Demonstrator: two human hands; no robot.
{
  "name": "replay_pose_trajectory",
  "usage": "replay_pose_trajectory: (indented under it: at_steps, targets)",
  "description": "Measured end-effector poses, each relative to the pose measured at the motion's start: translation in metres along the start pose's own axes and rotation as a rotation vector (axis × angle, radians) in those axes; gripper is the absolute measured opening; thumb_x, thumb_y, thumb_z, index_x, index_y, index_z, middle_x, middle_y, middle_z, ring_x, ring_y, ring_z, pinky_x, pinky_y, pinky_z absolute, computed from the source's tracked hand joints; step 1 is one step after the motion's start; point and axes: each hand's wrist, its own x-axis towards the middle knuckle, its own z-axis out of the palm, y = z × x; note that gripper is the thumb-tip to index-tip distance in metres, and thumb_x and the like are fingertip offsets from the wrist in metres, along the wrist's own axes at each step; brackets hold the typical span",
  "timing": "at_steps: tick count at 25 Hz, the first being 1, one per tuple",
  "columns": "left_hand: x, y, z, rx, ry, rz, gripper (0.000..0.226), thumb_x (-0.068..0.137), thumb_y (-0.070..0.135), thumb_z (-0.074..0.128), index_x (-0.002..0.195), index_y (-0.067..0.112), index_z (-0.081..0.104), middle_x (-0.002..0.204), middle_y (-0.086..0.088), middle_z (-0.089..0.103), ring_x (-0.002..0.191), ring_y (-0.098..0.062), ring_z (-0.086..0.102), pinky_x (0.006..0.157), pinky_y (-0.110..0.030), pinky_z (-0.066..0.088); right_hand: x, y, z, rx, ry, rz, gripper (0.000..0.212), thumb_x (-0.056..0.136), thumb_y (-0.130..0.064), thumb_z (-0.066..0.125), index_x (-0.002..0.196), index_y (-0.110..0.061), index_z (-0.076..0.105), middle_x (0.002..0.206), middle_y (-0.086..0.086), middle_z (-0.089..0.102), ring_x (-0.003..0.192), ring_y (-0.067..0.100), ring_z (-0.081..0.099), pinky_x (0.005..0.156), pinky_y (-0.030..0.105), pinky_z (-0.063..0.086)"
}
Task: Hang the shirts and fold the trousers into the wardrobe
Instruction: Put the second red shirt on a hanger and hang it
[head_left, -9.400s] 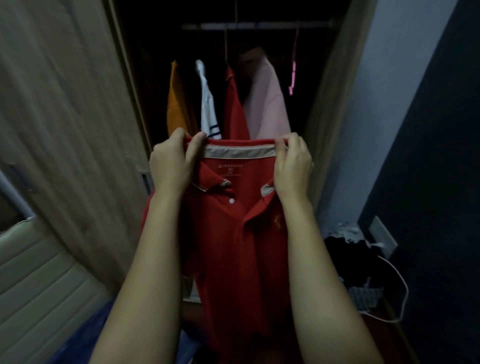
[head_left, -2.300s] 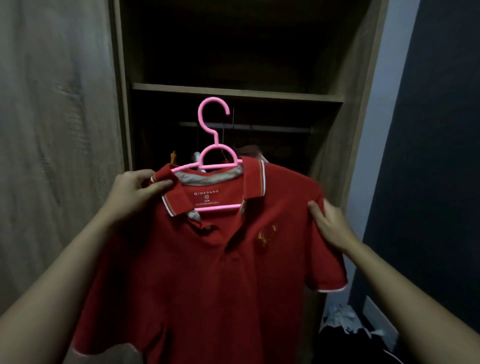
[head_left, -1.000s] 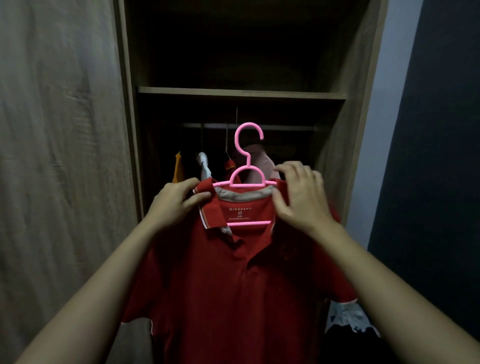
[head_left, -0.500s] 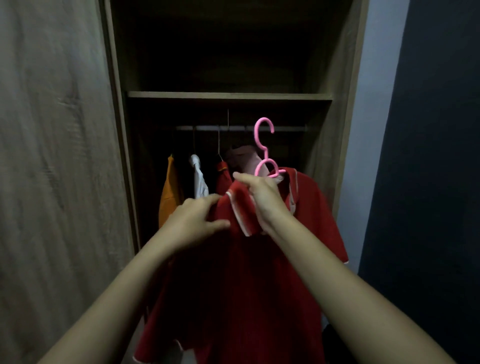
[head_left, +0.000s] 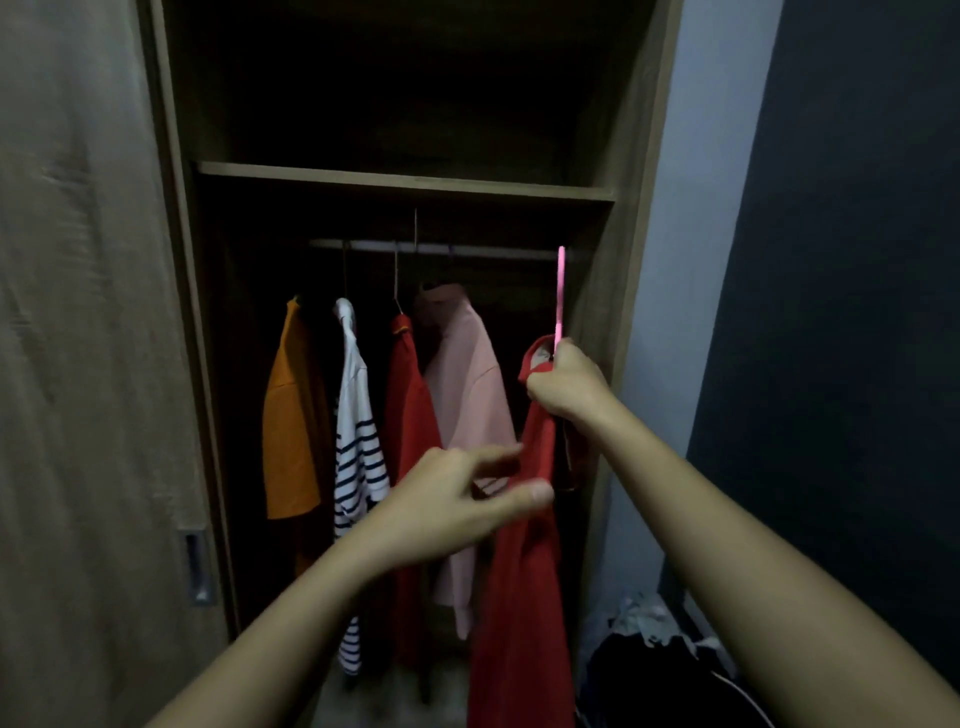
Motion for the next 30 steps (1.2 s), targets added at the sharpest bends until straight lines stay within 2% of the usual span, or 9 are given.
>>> replay_pose_trajectory:
  at_steps: [3,6,10,14,17,22,24,26,30]
  targets:
    - [0.028,-0.017,0.001,-0.129,0.387,-0.050,0.050,0.076,0.067,0.045,0.095,0.029,0.072,0.086,0.003,0.075,0.079,-0.005,0.070,0.079,-0.029,0.054,0.006,0.018,-0.011,-0.114,-0.018,-0.042,0.052,0.090,-0.027,0.047,0.136,-0.005,0.034,0.125,0.018,0.054,0.113,0.035,0.052,0.081,0.029,0.041]
    - [0.074,-0.045,0.012,0.151,0.629,-0.119,0.049,0.085,0.043,0.044,0.115,0.012,0.067,0.101,-0.008,0.073,0.096,-0.023,0.068,0.082,-0.032,0.050,0.007,0.028,-0.016,-0.221,0.018,-0.098,0.043,0.088,-0.030,0.048,0.127,-0.012,0.043,0.118,0.015,0.059,0.106,0.036,0.056,0.083,0.033,0.047]
    - [0.147,-0.080,0.032,0.434,0.480,-0.039,0.049,0.095,0.014,0.044,0.140,-0.003,0.036,0.141,-0.025,0.043,0.134,-0.035,0.039,0.102,-0.041,0.038,0.008,0.035,-0.023,-0.398,0.091,-0.137,0.033,0.085,-0.019,0.050,0.117,-0.016,0.051,0.108,0.012,0.062,0.099,0.036,0.059,0.082,0.046,0.051]
    - [0.233,-0.108,0.033,0.596,0.436,-0.017,0.061,0.098,0.018,0.038,0.148,-0.001,0.011,0.156,-0.020,0.013,0.146,-0.031,0.009,0.116,-0.041,0.015,0.035,0.041,-0.010,-0.586,0.127,-0.172,0.039,0.080,-0.012,0.056,0.118,-0.019,0.050,0.105,0.009,0.062,0.097,0.031,0.060,0.080,0.042,0.051]
    - [0.281,-0.124,0.031,0.751,0.368,0.012,0.060,0.100,0.024,0.035,0.149,0.001,0.009,0.158,-0.017,0.006,0.147,-0.030,0.002,0.117,-0.041,0.011,0.058,0.045,-0.003,-0.700,0.126,-0.175,0.038,0.081,-0.015,0.058,0.119,-0.020,0.050,0.105,0.006,0.063,0.097,0.029,0.060,0.078,0.040,0.051]
    - [0.316,-0.168,0.013,0.817,0.383,0.026,0.066,0.079,0.023,0.069,0.134,-0.005,0.045,0.141,-0.022,0.045,0.135,-0.033,0.039,0.106,-0.039,0.038,0.107,0.037,0.030,-0.764,0.114,-0.154,0.029,0.084,-0.019,0.057,0.113,-0.018,0.056,0.109,0.007,0.062,0.102,0.030,0.059,0.079,0.036,0.048]
    - [0.312,-0.189,0.007,0.749,0.340,-0.009,0.070,0.076,0.014,0.066,0.136,-0.009,0.040,0.143,-0.027,0.040,0.135,-0.038,0.036,0.107,-0.042,0.036,0.125,0.027,0.043,-0.801,0.129,-0.168,0.029,0.084,-0.019,0.057,0.113,-0.016,0.055,0.113,0.008,0.061,0.106,0.031,0.058,0.076,0.033,0.045]
    - [0.305,-0.212,0.003,0.755,0.384,0.003,0.065,0.062,0.003,0.065,0.124,-0.013,0.052,0.127,-0.030,0.054,0.120,-0.040,0.054,0.091,-0.041,0.051,0.149,0.019,0.054,-0.822,0.150,-0.195,0.032,0.084,-0.019,0.058,0.115,-0.014,0.054,0.114,0.009,0.060,0.106,0.031,0.058,0.075,0.034,0.045]
    - [0.289,-0.239,0.004,0.647,0.340,-0.019,0.052,0.074,-0.004,0.033,0.120,-0.012,0.058,0.119,-0.029,0.061,0.099,-0.028,0.069,0.070,-0.024,0.058,0.202,0.012,0.078,-0.934,0.190,-0.284,0.037,0.084,-0.017,0.060,0.119,-0.010,0.050,0.115,0.008,0.061,0.106,0.029,0.061,0.076,0.035,0.048]
